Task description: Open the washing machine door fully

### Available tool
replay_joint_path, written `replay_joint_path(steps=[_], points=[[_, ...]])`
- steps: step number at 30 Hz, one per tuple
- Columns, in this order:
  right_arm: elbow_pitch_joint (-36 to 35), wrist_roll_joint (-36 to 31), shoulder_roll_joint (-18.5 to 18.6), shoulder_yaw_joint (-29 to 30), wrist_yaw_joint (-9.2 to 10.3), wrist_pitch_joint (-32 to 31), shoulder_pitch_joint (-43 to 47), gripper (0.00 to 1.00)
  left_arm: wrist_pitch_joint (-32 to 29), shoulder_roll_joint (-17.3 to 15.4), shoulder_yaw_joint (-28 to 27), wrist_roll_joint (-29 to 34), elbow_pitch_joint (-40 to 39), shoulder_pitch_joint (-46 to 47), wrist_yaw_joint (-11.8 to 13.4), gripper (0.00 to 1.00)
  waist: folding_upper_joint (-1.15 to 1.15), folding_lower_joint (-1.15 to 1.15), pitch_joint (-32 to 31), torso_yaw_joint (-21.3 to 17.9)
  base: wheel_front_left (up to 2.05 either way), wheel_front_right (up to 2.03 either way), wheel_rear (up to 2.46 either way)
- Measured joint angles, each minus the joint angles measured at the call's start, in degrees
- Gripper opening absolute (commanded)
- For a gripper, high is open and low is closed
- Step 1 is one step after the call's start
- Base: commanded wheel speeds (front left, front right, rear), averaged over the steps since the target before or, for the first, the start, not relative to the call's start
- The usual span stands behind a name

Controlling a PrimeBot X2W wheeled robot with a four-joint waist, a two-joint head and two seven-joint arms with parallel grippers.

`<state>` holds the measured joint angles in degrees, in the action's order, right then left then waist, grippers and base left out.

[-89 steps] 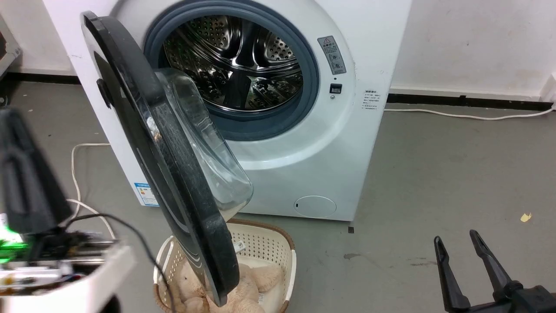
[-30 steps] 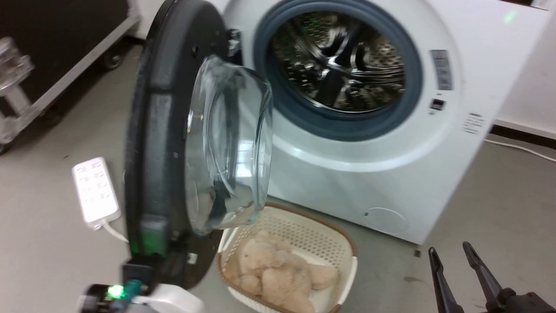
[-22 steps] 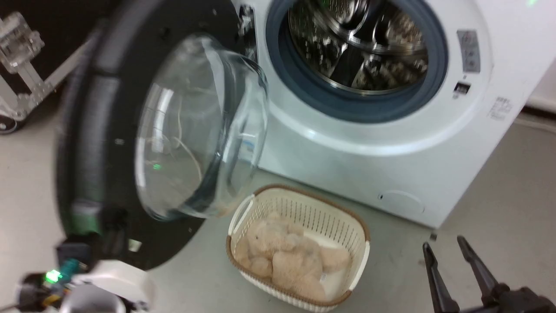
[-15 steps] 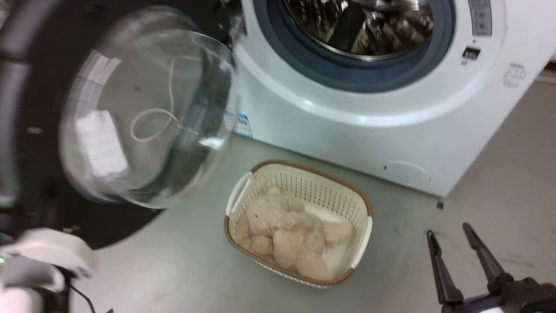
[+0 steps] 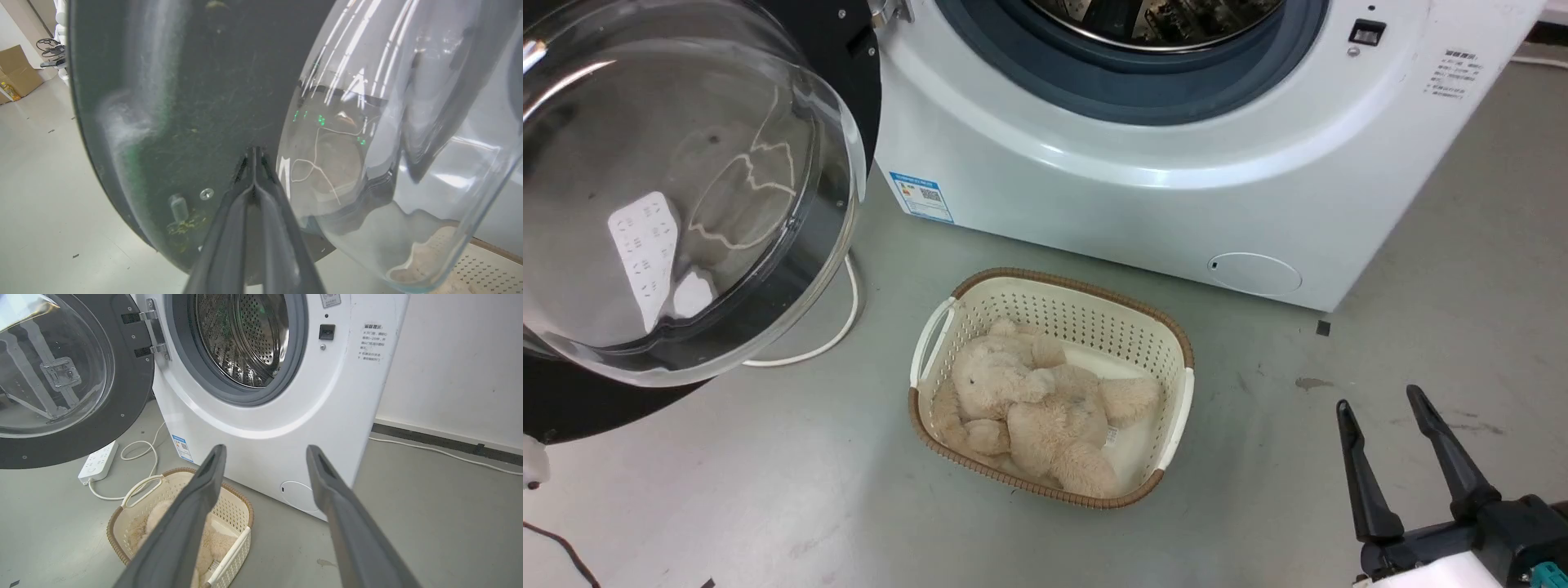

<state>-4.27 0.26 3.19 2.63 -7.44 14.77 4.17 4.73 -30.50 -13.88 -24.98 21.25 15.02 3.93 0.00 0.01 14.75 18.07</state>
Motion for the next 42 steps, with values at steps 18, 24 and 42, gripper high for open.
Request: replay_joint_path(steps=[18,24,42], points=[[-1.02,0.15,-0.15,2.7,0.0,0.01,0.2,1.0,9.89,9.48,7.65,4.77,-20.72,-7.11,-1.05,0.0,0.0,-0.02,-12.62,-6.26,0.0,0.0,0.0],[-1.87,0.09,-0.15,2.72,0.0,0.03,1.08,1.0,9.88,13.74,13.19,8.2,-25.6,-12.98,0.96,0.0,0.0,-0.02,-15.47,-10.85,0.0,0.0,0.0],[-1.07,2.29,-0.15,1.75,0.0,0.03,3.86,1.0,9.95,21.28,23.84,11.9,-20.19,-22.41,1.44,1.0,0.0,-0.01,-17.79,-14.38,0.0,0.0,0.0]])
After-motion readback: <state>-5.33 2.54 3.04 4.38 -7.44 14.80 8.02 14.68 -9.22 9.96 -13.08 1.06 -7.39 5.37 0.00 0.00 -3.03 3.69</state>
